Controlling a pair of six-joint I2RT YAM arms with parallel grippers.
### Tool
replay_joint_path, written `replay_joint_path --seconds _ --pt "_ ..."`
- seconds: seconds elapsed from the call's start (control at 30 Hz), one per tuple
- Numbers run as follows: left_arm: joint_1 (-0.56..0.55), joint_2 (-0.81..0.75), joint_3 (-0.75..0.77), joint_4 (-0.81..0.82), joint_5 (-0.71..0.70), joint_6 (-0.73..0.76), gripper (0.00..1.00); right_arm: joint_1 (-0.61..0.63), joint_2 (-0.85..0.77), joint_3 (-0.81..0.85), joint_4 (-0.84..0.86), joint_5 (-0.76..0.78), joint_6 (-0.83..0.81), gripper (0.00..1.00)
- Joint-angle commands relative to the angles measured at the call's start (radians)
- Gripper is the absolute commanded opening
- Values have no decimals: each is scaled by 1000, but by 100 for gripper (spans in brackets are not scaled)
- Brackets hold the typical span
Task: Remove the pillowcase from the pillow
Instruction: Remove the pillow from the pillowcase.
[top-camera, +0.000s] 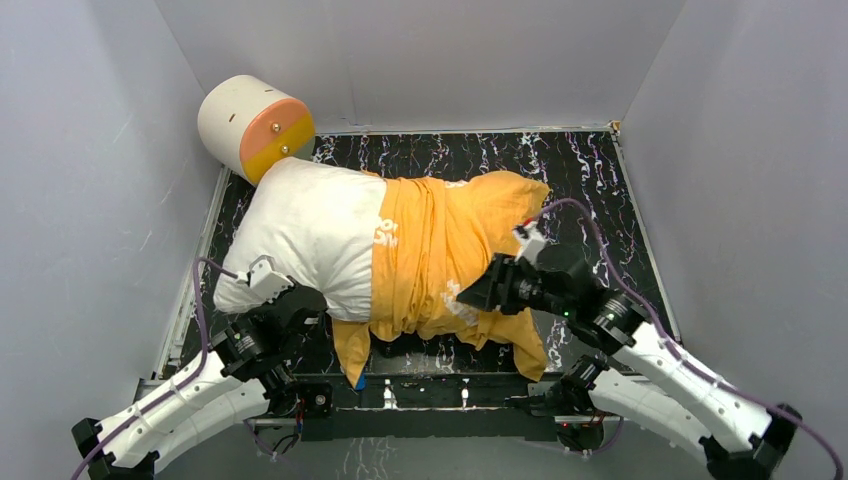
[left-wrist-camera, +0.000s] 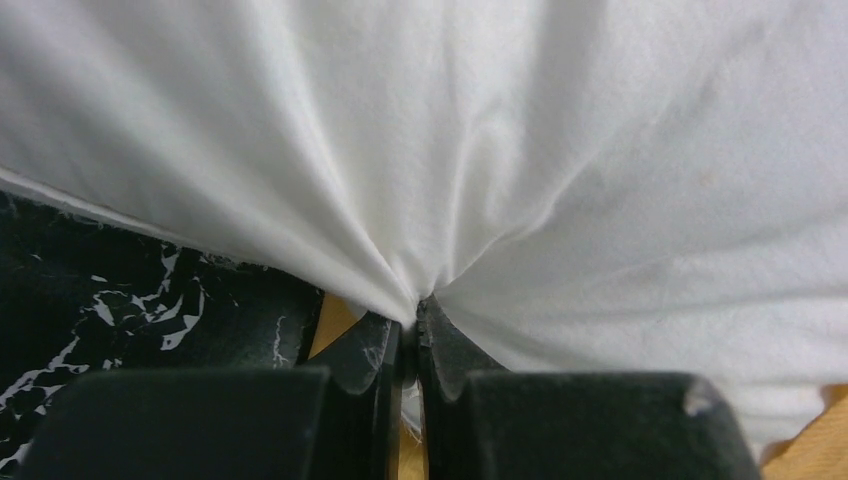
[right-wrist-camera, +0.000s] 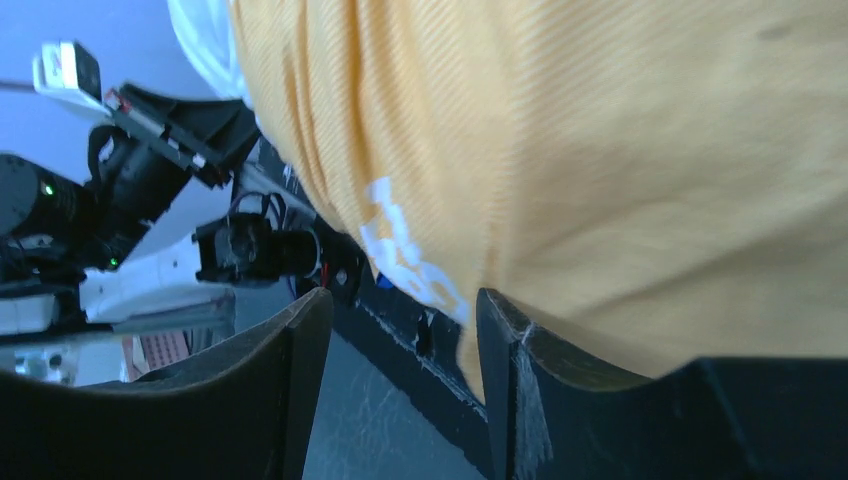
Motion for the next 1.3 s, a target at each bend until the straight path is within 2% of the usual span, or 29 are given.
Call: replay_joint_path --seconds 0.0,0.07,0.13,0.23,0.33,0.4,0.43,0.47,0.5,0.6,0.67,0.7,0.73,0.83,0.87,0.93,1.0,1.03,1.1,1.17,1.27 --pt "-4 40 -11 151 119 39 0 292 174 60 151 45 -2 67" --pt "-4 57 -8 172 139 37 0 490 297 112 180 251 -13 74" --pt "-3 65 -11 189 155 38 0 580 420 174 162 435 7 79" --pt "-4 53 -25 205 169 37 0 591 563 231 60 729 160 84" --pt "-4 32 -25 208 176 48 0 591 596 199 145 937 214 86" --pt "-3 21 -21 210 176 56 0 587 614 115 316 1041 179 94" --pt "-4 18 -19 209 172 63 0 577 633 80 408 1066 119 93" --pt "-3 17 -18 206 169 71 0 564 654 63 424 1105 110 91" --pt "-4 15 -16 203 165 81 0 541 677 65 373 1132 157 80" --pt "-4 -2 -22 171 144 88 0 417 699 55 278 1073 159 47" --pt "-4 -28 -34 138 102 93 0 379 664 32 171 1112 189 20" --pt "-4 -44 -41 114 75 92 0 372 630 20 80 1151 246 10" --pt "-4 -62 -52 83 49 85 0 367 589 0 7 1183 290 5" --pt "-4 -109 -51 17 -21 128 0 314 403 -55 -213 1219 414 4" --pt "-4 -107 -38 -9 -39 147 0 278 328 -68 -232 1212 377 4" --pt "-3 -81 -1 -85 -74 134 0 199 187 -91 -134 1163 209 1" --pt "-4 -54 16 -89 -73 146 0 133 96 -106 2 1053 21 0" --pt "-4 -42 15 -81 -63 147 0 110 81 -100 30 995 -17 1" --pt "-4 -31 1 -33 -24 161 0 100 99 -66 33 885 -58 13" --pt "-4 -30 -18 33 35 192 0 100 126 -24 28 729 -96 31" --pt "-4 -30 -53 153 131 262 0 100 134 46 61 458 -169 46"
